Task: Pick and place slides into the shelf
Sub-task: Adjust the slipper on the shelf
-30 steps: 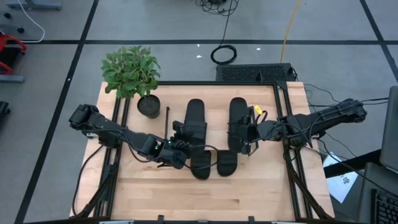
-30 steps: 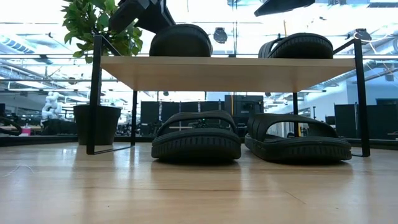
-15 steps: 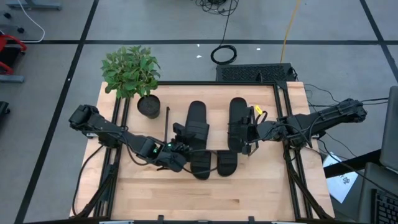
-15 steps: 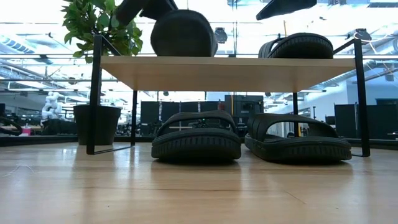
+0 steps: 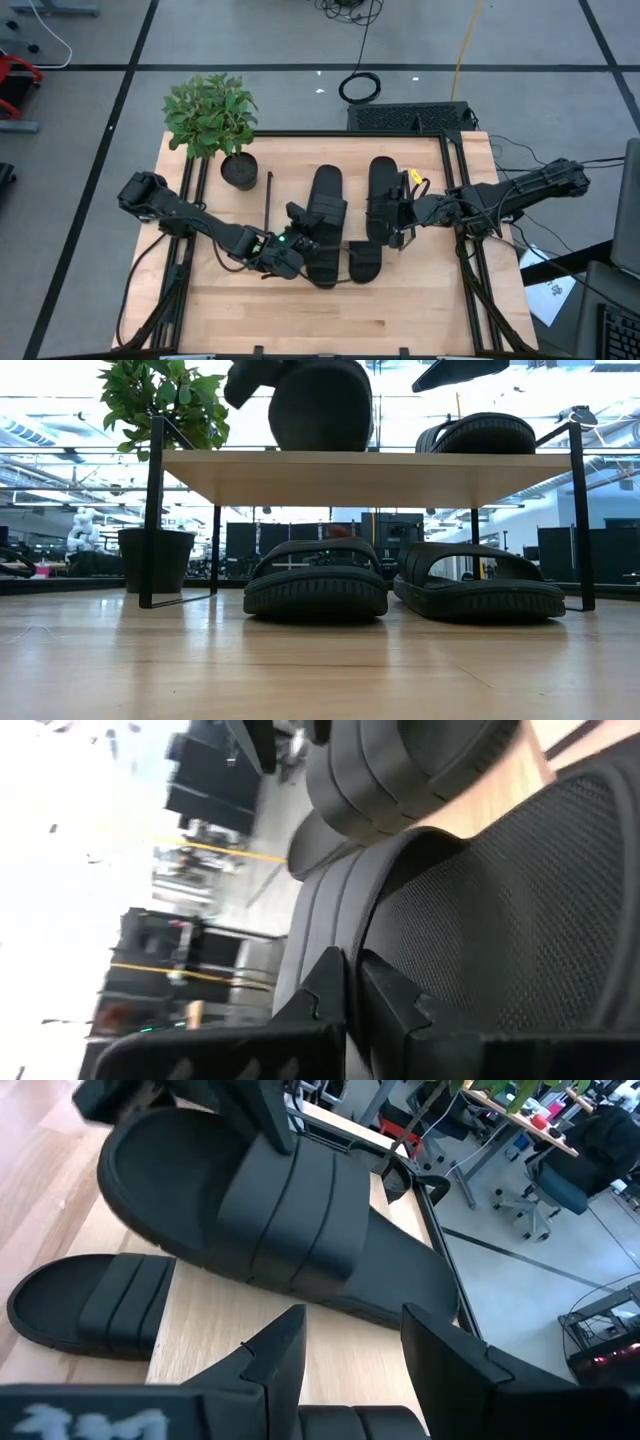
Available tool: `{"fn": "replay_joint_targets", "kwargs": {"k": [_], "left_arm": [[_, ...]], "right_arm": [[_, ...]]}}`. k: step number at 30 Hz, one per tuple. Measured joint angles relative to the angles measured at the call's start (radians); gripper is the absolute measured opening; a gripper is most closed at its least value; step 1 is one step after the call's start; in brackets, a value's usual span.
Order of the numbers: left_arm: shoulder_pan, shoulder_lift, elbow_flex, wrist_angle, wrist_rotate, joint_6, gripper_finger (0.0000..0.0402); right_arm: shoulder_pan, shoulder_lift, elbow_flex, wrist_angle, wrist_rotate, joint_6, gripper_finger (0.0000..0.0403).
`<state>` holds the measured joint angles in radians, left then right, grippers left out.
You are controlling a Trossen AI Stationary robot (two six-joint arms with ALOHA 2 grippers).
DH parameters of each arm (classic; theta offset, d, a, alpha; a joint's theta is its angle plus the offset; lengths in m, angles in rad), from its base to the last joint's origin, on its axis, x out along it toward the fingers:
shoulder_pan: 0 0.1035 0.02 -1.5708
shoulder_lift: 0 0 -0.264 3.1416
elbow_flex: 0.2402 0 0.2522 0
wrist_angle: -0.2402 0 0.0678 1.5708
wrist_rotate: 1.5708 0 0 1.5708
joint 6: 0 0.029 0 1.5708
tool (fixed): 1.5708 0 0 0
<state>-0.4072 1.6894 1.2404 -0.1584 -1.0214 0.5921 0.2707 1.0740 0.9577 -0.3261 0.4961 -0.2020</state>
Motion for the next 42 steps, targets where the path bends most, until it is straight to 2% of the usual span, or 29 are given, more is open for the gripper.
{"fn": "replay_joint_targets", "kwargs": {"k": [4,8,25,32,42], "left_arm": [[0.010,0.075,0.000,0.111,-0.080,0.092,0.0016],[0.023,0.110,0.000,0.186,-0.098,0.140,0.0007],[0.026,0.110,0.000,0.273,-0.028,0.229,0.0007],[0.024,0.110,0.000,0.371,-0.071,0.300,0.0006],[0.023,0.110,0.000,0.397,-0.052,0.293,0.0003]], "right_arm": [[0.000,0.000,0.000,0.003,0.001,0.000,0.0155],[0.000,0.000,0.000,0.003,0.001,0.000,0.0155],[0.000,0.000,0.000,0.002,0.001,0.003,0.0155],[0.001,0.000,0.000,-0.001,0.001,0.010,0.0155],[0.026,0.000,0.000,0.000,0.003,0.009,0.0155]]}}
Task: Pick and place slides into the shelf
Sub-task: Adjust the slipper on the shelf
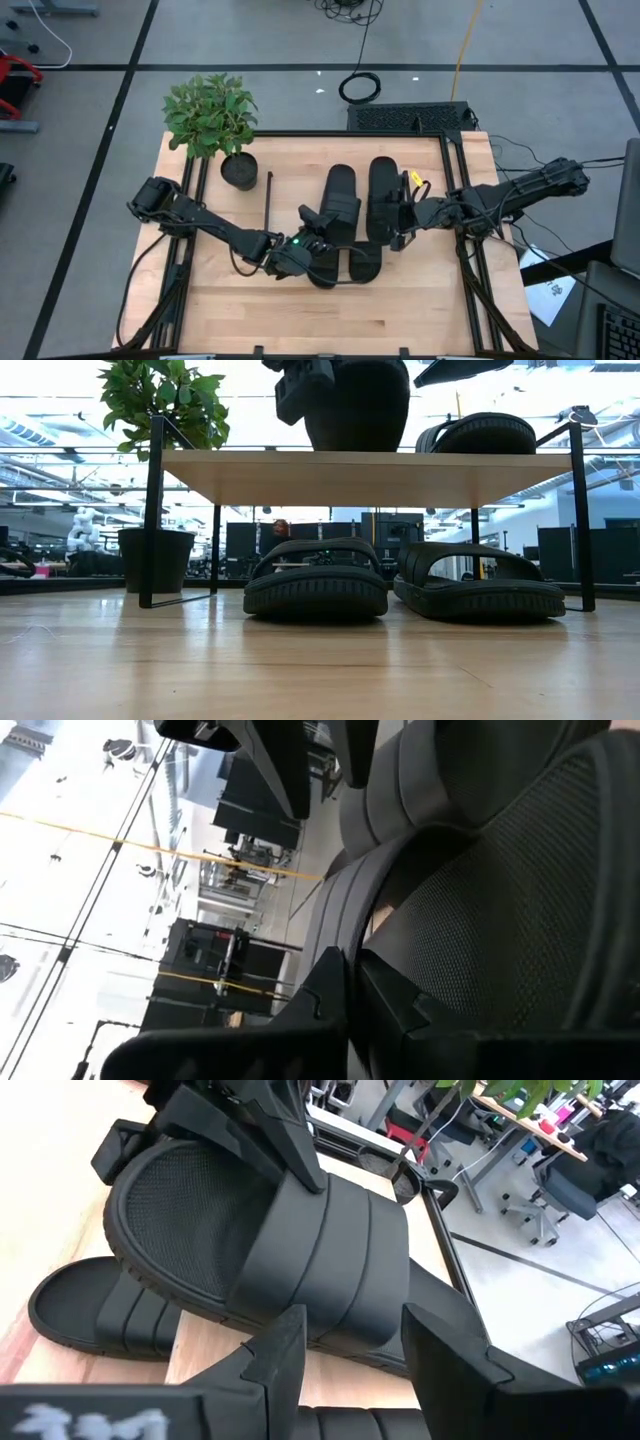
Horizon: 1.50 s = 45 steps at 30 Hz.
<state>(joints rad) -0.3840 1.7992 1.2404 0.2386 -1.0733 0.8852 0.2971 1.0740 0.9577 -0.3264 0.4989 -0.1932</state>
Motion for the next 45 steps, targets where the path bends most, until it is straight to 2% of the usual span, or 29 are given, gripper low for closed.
{"fn": "replay_joint_targets", "kwargs": {"k": [16,27,35,45], "left_arm": [[0.021,0.002,0.000,-0.007,0.079,-0.103,0.0003],[0.023,0.042,0.002,0.011,0.000,-0.203,0.0003],[0.023,0.045,0.002,0.009,0.000,-0.267,0.0003],[0.023,0.045,0.001,-0.012,0.164,-0.323,0.0032]], "right_arm": [[0.000,0.000,0.000,0.004,0.003,0.009,0.0155],[0.000,0.000,0.000,0.008,0.002,0.029,0.0155],[0.000,0.000,0.000,0.012,-0.001,0.029,0.0155],[0.000,0.000,0.000,0.012,-0.002,0.043,0.0155]]}}
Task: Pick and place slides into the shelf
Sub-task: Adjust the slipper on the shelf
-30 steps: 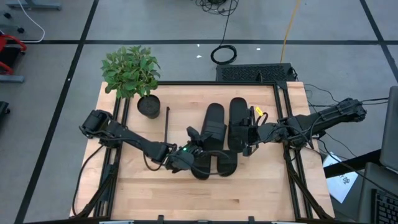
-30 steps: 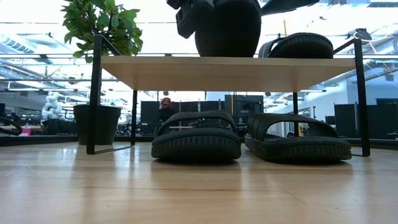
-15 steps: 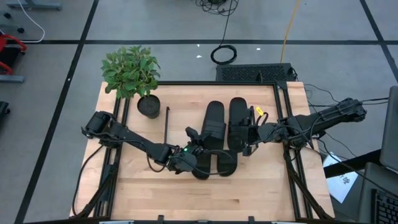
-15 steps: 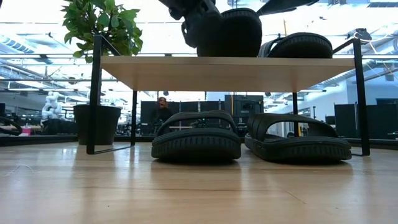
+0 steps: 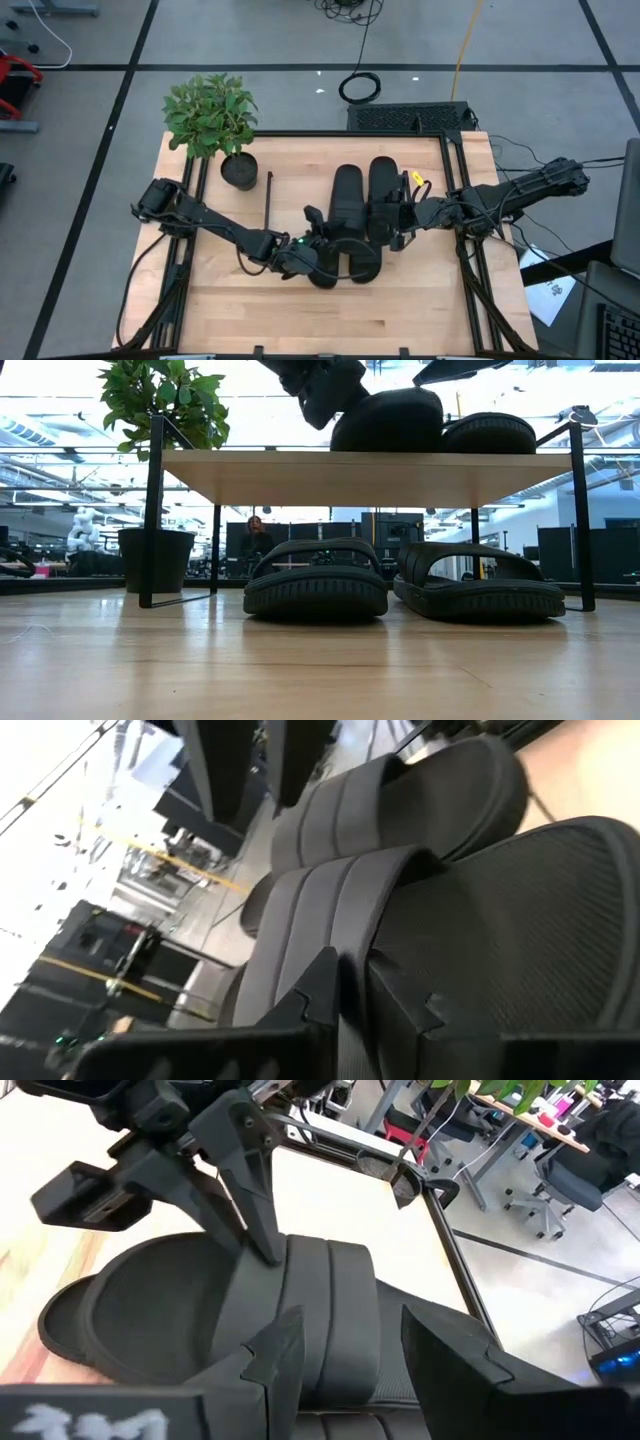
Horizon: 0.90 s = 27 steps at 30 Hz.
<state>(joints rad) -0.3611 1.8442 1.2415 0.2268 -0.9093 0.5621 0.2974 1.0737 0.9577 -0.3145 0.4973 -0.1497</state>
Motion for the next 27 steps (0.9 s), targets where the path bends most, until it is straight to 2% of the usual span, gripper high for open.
{"fn": "replay_joint_targets", "kwargs": {"k": [5,14,18,22,27], "left_arm": [[-0.001,0.000,0.000,-0.029,0.046,-0.024,0.0067],[-0.003,-0.002,0.000,-0.056,0.063,-0.049,0.0162],[-0.016,-0.002,0.000,-0.044,-0.013,-0.007,0.0199],[-0.037,-0.003,-0.001,0.028,-0.112,0.108,0.0227],[-0.065,-0.026,0.005,0.077,-0.114,0.189,0.0245]], "right_arm": [[0.009,0.000,0.000,-0.001,-0.003,0.006,0.0155],[0.039,0.000,0.000,-0.001,-0.002,0.005,0.0155],[0.042,0.000,0.000,-0.001,-0.001,0.006,0.0155],[0.042,0.000,0.000,-0.001,0.000,0.006,0.0155],[0.042,0.000,0.000,-0.001,0.000,0.006,0.0155]]}}
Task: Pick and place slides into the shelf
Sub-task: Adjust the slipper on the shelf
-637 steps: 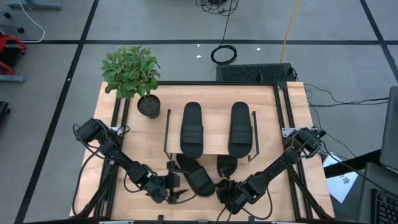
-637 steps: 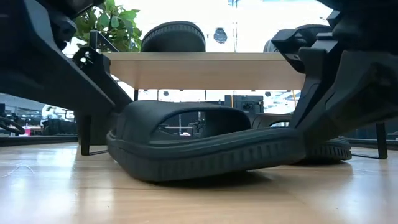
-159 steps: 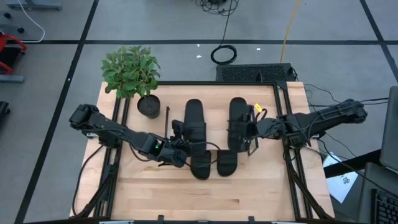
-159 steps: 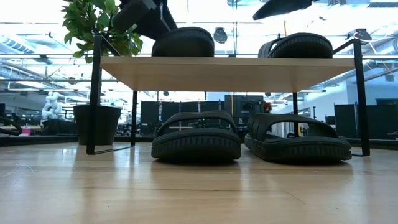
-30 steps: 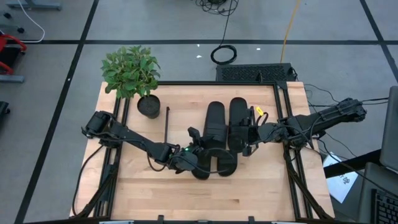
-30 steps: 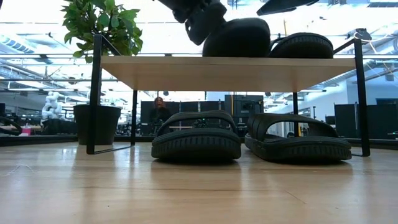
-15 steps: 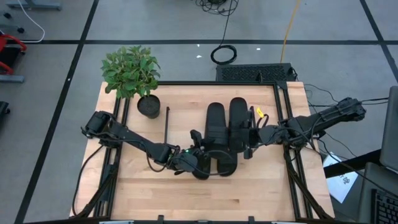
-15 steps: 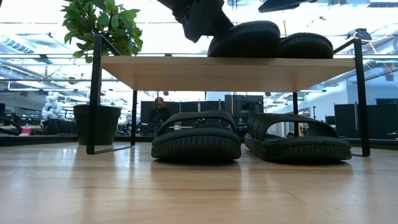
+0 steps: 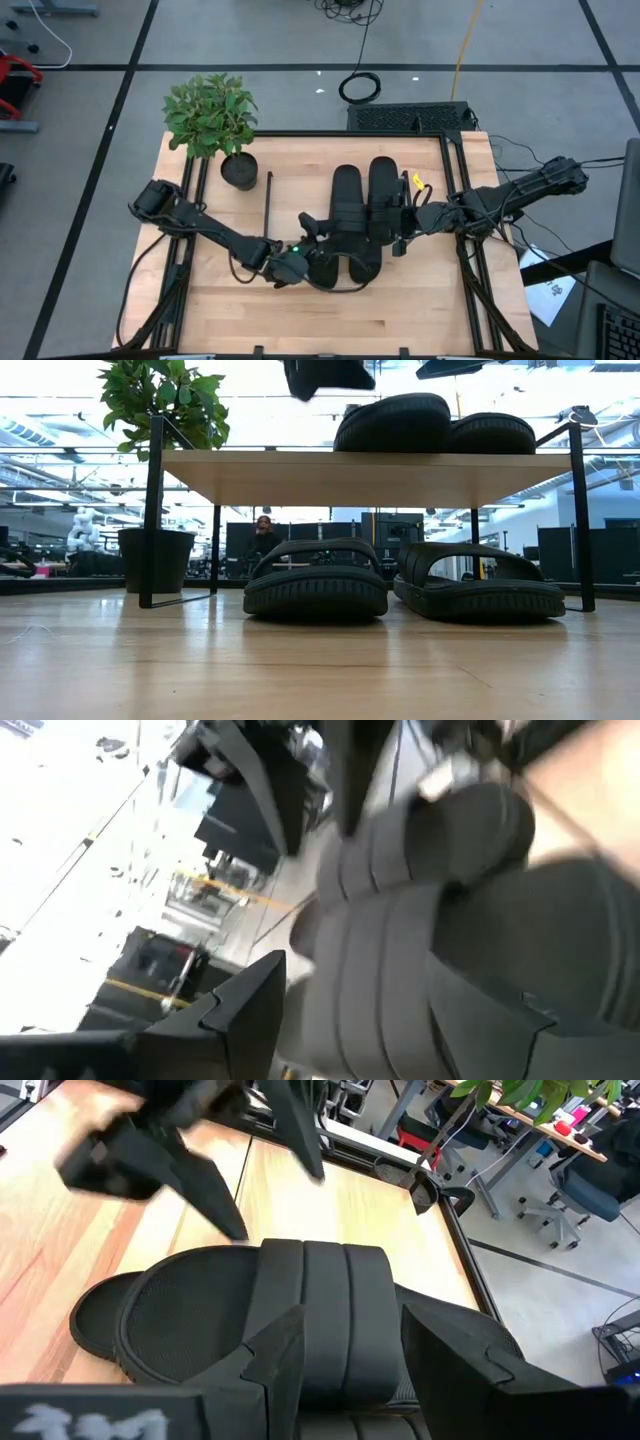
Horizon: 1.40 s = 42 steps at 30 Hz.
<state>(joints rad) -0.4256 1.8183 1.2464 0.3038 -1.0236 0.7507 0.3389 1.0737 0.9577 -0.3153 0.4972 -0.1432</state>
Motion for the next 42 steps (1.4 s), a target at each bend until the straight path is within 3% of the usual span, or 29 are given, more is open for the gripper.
{"fn": "replay_joint_targets", "kwargs": {"k": [4,7,11,13,15,21,42], "left_arm": [[-0.031,-0.048,0.006,-0.046,0.121,-0.082,0.0243],[-0.059,-0.067,0.005,-0.120,0.262,-0.188,0.0211],[-0.067,-0.070,0.005,-0.194,0.485,-0.341,0.0116],[-0.061,-0.052,0.005,-0.206,0.535,-0.362,0.0052],[-0.055,-0.037,0.004,-0.213,0.513,-0.366,0.0015],[-0.036,0.018,0.004,-0.171,0.473,-0.341,0.0004],[0.027,0.022,0.004,-0.202,0.421,-0.462,0.0002]], "right_arm": [[0.000,0.000,0.000,0.000,0.000,0.000,0.0155],[0.000,0.000,0.000,-0.003,0.000,-0.002,0.0155],[0.000,0.000,0.000,-0.003,0.024,-0.006,0.0155],[0.000,0.000,0.000,-0.003,0.058,-0.007,0.0155],[0.000,0.000,0.000,-0.004,0.089,-0.007,0.0155],[0.000,0.000,0.000,-0.002,0.106,0.000,0.0155],[0.000,0.000,0.000,0.000,0.103,0.008,0.0155]]}}
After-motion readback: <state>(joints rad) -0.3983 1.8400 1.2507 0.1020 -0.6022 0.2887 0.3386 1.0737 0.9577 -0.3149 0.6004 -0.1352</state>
